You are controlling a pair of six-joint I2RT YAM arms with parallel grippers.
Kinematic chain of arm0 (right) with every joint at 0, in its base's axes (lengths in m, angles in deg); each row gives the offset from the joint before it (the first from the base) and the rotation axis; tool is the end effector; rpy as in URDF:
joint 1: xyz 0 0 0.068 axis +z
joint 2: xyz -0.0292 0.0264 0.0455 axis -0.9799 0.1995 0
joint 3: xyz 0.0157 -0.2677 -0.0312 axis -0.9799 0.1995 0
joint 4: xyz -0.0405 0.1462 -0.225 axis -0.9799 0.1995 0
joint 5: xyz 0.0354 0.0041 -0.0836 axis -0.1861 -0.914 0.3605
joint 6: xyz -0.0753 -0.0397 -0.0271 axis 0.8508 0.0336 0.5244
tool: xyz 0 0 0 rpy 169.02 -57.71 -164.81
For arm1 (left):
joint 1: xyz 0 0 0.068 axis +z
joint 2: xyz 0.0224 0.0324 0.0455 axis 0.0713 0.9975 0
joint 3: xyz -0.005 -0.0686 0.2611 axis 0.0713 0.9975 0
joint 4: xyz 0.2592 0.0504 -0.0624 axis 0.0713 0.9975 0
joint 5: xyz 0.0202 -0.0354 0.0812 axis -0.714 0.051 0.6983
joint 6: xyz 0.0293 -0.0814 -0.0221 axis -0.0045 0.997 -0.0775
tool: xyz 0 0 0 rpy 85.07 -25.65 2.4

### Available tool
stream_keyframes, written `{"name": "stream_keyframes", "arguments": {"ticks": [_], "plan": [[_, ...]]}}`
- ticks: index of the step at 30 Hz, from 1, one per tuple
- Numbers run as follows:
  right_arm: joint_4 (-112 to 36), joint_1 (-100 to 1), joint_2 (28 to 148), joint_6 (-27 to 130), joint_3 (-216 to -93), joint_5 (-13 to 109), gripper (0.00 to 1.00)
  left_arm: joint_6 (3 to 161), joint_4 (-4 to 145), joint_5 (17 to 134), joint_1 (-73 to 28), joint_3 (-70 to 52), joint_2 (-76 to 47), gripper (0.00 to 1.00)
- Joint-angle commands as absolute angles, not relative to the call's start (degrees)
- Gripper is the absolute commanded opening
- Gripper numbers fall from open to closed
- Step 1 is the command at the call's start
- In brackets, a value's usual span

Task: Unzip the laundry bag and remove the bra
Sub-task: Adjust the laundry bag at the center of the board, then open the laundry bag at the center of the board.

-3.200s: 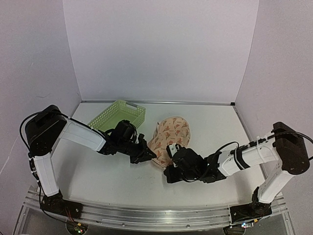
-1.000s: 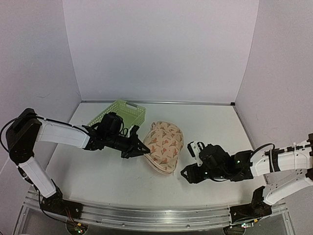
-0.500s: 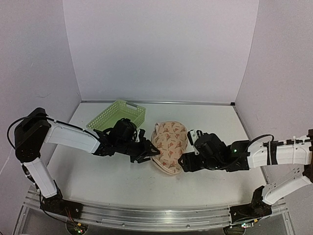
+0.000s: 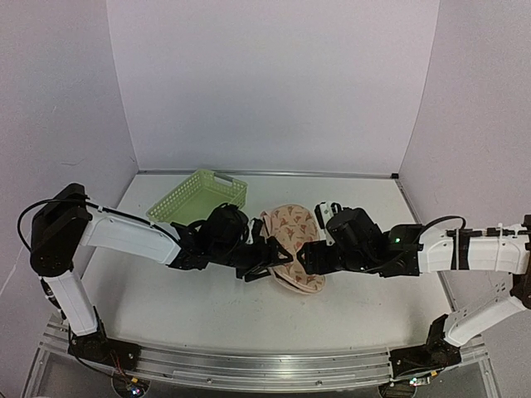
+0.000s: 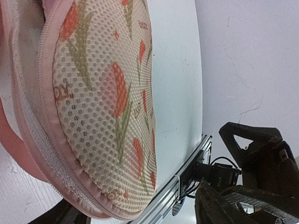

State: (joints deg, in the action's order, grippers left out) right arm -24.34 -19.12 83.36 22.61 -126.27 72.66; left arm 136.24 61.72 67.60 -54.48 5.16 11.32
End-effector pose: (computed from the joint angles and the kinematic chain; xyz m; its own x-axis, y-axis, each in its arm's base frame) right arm 0.1825 0.2632 0.1904 -0.7037 -0.0983 -0.7037 -0.3788 0.8898 0.2545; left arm 0.2026 -0.3740 0.1566 -0.9746 -0.0882 -0.2056 0.1265 0.5407 -0.8317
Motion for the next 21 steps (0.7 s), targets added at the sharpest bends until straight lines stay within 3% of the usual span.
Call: {"name": "stream_keyframes", "arguments": {"ticks": [1,3,11,21], "plan": [[-24.8,-19.4,83.2,24.3,-129.0,73.1,0.7,133.0,59.8,70.3,-54.4,7.1,6.1,0.79],[-24.8,-19.4,83.0,24.6,-129.1,72.9,0.7,132.4,60.6,71.5,-54.4,9.0,4.3,0.84],[-24.8,-19.5,83.8,27.1,-130.4,69.7,0.64,128.2,71.1,79.2,-54.4,11.3,-4.7,0.84],[-22.9,-15.1,93.5,29.4,-139.6,68.4,0.63,115.6,92.5,98.5,-54.2,2.1,-15.7,0.88]]}}
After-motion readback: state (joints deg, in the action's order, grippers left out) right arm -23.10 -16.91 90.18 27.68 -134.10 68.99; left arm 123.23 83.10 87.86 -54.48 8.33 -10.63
